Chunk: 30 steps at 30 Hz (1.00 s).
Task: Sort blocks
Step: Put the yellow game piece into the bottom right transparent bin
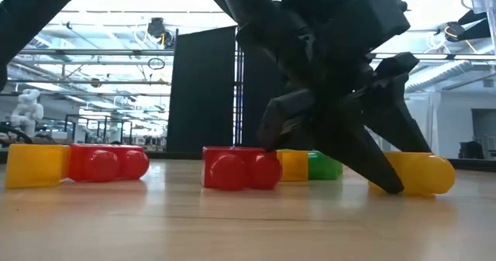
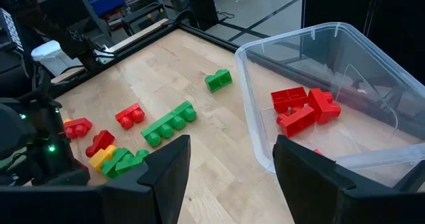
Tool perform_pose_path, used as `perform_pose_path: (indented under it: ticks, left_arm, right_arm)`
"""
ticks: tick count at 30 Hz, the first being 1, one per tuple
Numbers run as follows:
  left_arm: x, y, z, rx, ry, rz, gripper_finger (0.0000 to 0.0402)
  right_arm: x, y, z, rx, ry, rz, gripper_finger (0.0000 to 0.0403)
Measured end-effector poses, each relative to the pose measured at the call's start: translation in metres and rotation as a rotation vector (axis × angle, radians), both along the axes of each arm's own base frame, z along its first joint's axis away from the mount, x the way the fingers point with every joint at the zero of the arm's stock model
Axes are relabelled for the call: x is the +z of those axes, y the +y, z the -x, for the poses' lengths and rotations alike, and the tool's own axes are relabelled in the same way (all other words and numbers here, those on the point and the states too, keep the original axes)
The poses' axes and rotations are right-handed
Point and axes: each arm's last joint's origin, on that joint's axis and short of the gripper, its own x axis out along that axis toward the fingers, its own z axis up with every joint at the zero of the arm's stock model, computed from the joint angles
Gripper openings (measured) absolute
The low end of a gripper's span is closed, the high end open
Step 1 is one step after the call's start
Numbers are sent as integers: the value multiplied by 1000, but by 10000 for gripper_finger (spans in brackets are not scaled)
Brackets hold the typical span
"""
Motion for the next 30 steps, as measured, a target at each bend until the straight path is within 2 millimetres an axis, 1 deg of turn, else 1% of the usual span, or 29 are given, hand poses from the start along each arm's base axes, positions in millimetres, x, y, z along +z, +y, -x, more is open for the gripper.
perform_pose_path:
  ticks: [3,10,12,14,17,20,23,27,28,30]
  left_arm:
    - [-1,1,1,37,27,25,166]
    - [-1,2,2,48,54,30,92]
    - [-1,2,2,75,65,44,75]
    - [-1,3,2,131,82,62,63]
    - [4,4,3,227,104,81,63]
    - [12,10,3,312,123,86,63]
    - [29,18,2,387,118,79,63]
    - [52,27,5,483,106,42,63]
    - [54,28,7,502,120,28,63]
    - [70,32,7,535,78,13,63]
  right_arm:
    - [0,0,0,0,1,1,208]
    - [0,0,0,0,1,1,208]
    - [0,0,0,0,0,1,208]
    - [0,0,0,-1,-1,-1,208]
    - [0,0,0,-5,-5,-9,208]
    - [0,0,0,-6,-7,-13,208]
    - [0,0,0,-7,-8,-14,208]
    - [0,0,0,-8,-10,-15,208]
    - [0,0,0,-7,-11,-15,208]
    - [1,0,0,-8,-18,-18,208]
